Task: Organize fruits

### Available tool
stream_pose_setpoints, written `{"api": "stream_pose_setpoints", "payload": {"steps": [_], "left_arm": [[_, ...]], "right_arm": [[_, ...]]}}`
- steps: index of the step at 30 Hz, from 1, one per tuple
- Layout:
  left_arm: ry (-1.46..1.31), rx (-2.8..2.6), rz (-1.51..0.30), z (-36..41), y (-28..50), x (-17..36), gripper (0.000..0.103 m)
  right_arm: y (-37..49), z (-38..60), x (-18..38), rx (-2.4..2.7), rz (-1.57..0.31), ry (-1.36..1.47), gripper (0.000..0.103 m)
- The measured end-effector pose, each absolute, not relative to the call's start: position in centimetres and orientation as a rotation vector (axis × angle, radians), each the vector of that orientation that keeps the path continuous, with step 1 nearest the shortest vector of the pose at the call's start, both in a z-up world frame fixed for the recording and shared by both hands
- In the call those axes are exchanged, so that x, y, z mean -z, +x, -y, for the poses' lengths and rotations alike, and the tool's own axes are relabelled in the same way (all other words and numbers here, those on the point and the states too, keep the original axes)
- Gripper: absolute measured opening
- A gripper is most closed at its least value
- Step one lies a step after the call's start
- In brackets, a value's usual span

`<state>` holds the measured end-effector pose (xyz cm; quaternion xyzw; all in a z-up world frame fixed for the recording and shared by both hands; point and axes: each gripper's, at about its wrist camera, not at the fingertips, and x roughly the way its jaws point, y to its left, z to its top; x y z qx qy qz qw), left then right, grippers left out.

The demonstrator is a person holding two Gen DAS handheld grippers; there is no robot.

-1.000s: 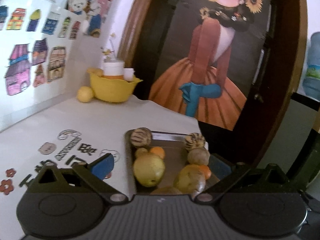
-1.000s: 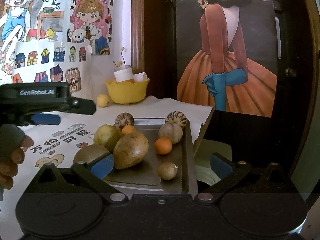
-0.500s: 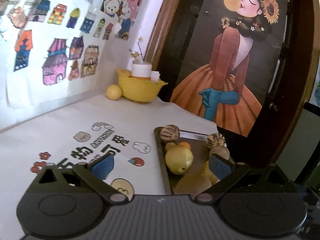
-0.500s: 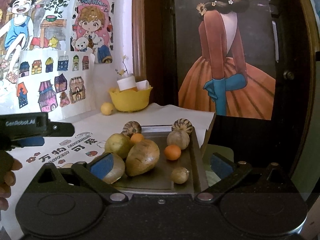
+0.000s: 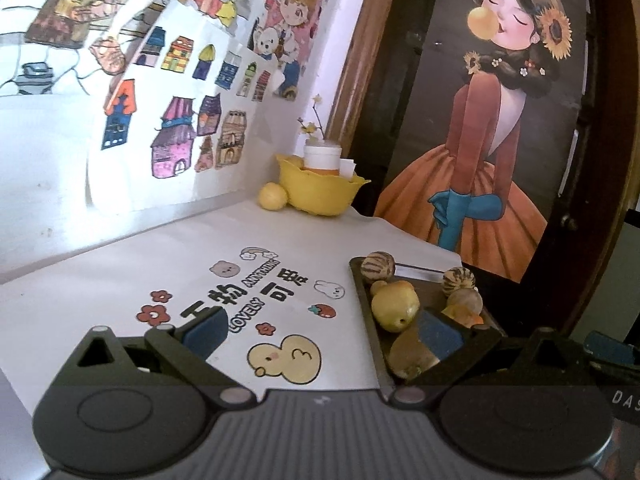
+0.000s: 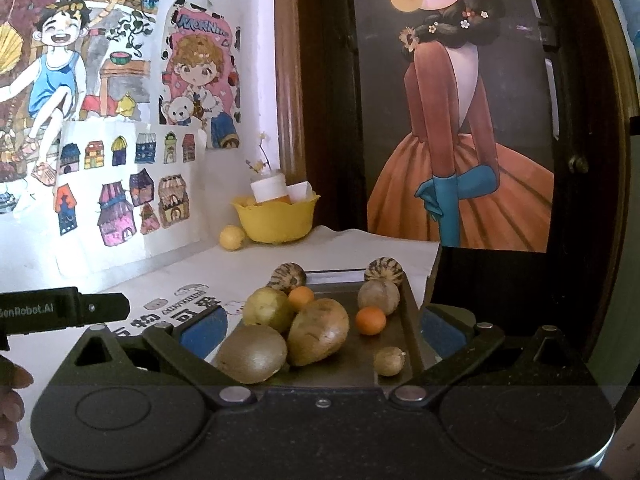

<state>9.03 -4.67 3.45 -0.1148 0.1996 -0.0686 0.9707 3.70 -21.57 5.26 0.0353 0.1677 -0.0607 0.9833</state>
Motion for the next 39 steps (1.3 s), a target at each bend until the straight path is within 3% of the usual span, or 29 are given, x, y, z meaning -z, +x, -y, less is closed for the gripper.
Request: {"api": "stream_pose_setpoints", "payload": {"steps": [39], "left_arm": [[-0.165, 0.041, -0.388, -1.7, 1.7, -0.9, 0.103]], "right_arm": [[-1.6, 15.4, -2.1, 0.095, -0.349, 0.068, 0.102]]}}
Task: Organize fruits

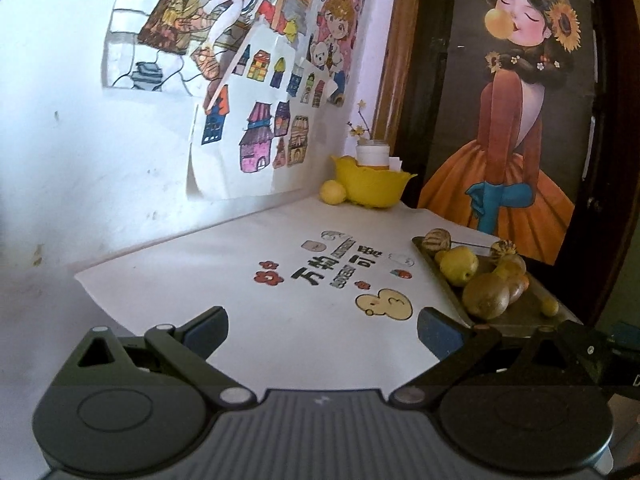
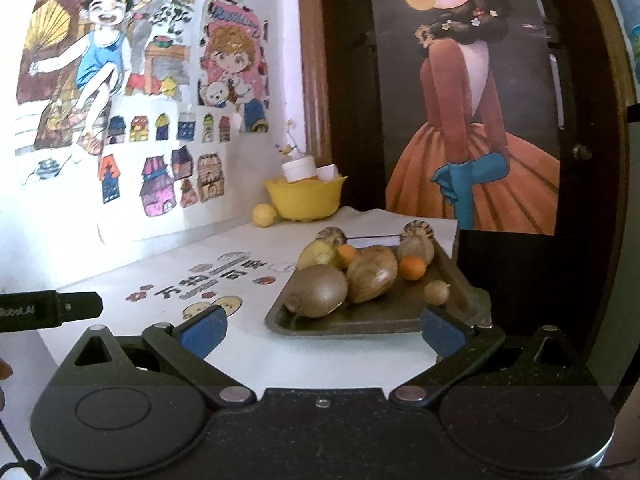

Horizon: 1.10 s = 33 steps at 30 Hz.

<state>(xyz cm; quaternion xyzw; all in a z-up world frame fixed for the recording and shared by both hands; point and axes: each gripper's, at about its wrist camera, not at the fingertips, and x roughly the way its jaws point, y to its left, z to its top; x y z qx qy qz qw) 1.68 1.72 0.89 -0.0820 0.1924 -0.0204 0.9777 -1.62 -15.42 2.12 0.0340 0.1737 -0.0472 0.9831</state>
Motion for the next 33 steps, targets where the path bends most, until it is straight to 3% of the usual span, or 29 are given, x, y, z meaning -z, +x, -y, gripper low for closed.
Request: {"api": "stream_pose_setpoints", "payload": {"steps": [33], "left_arm": [[-0.197, 0.011, -0.403, -2.8, 1.6, -0.3, 0.103]], "right_arm": [[-1.5, 14.7, -1.5, 0.071, -0.384, 0.060, 0.102]]}}
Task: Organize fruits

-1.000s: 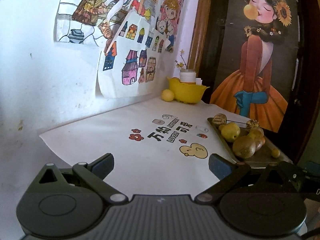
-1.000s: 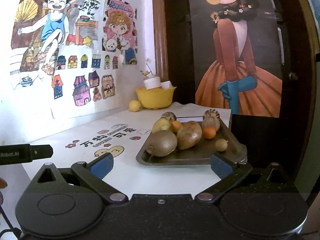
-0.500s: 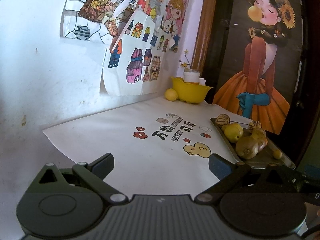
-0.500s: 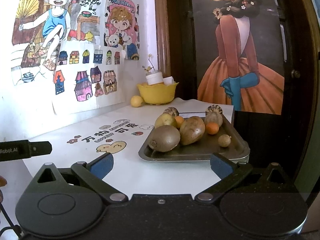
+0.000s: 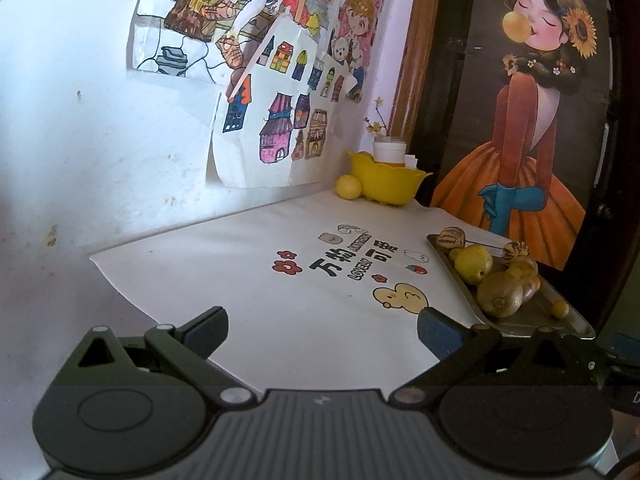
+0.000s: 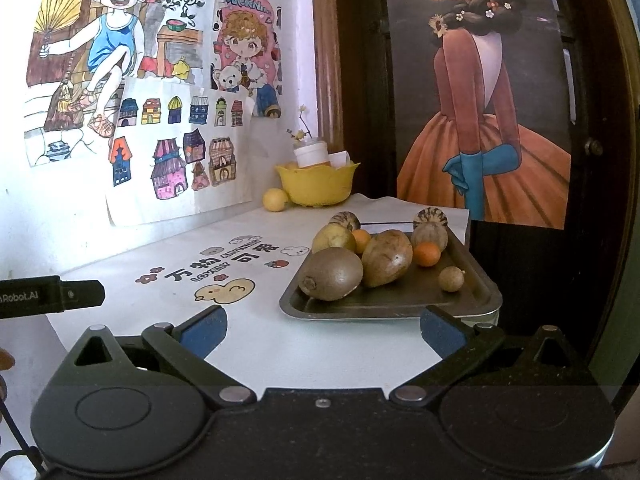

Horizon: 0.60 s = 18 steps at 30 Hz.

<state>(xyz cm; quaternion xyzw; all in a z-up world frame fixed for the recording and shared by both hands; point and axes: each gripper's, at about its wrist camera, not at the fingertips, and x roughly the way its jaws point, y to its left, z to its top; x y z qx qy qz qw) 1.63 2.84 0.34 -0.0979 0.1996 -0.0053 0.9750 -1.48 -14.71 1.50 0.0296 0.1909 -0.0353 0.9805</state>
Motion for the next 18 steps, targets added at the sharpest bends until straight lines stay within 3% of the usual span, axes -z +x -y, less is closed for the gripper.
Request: {"api": "stream_pose_setpoints", "payload": {"steps": [18], "left_arm": [[-0.197, 0.011, -0.405, -2.70, 1.57, -0.21, 0.103]], "right_arm": [[-1.47, 14.75, -1.40, 0.070, -0.386, 0.061, 0.102]]}}
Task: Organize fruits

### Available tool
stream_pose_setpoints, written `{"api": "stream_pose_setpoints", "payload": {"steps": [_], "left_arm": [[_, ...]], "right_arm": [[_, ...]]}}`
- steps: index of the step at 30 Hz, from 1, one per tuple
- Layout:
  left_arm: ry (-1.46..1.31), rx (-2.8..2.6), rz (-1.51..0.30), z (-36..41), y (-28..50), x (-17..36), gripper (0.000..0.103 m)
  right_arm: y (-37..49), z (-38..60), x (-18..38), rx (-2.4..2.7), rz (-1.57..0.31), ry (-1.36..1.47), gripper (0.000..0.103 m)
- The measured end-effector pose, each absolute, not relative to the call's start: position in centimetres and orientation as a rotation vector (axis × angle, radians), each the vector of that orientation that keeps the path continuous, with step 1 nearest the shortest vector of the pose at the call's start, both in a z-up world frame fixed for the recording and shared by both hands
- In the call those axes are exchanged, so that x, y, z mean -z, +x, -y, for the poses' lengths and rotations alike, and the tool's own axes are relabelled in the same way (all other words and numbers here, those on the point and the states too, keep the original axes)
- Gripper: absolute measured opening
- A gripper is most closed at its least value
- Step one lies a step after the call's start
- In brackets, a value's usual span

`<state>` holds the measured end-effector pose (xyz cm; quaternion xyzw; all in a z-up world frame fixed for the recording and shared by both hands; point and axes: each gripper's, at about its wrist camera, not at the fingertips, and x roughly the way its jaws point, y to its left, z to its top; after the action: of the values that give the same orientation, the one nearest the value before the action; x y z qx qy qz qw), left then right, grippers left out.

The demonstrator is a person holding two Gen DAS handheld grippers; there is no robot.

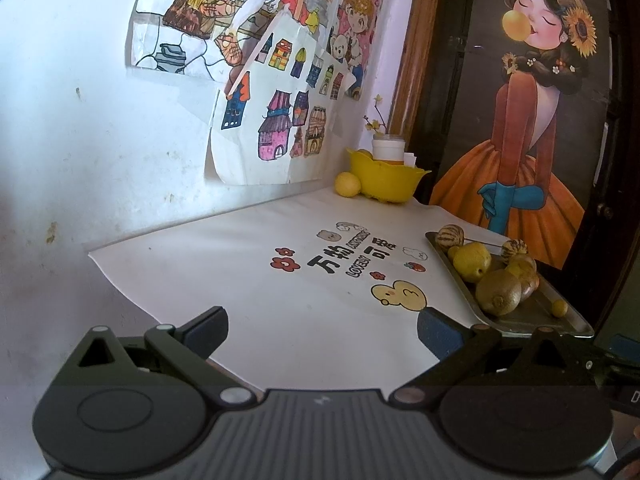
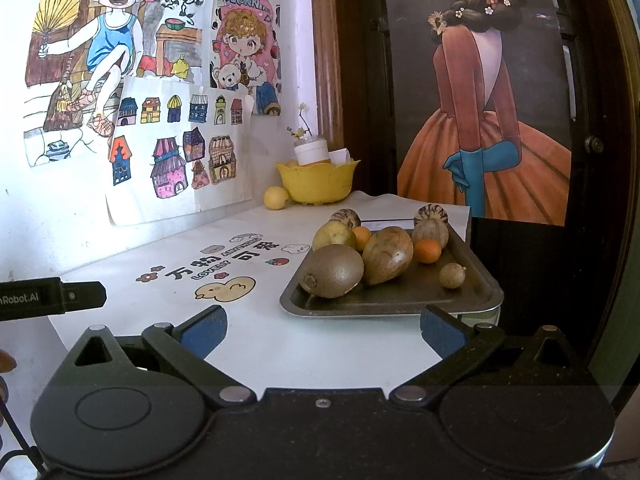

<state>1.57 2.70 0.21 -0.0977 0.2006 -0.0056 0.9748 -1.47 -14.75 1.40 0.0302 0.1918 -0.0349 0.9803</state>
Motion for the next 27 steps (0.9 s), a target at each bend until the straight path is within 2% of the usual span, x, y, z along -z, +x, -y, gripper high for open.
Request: {"api": "stream_pose_setpoints", "payload": {"steps": [27], "left_arm": [[-0.199, 0.011, -0.408, -2.54, 1.49, 0.03, 0.103]], "right_arm": [[-1.48, 14.63, -1.23, 0.071, -0.392, 0.065, 0.102]]}}
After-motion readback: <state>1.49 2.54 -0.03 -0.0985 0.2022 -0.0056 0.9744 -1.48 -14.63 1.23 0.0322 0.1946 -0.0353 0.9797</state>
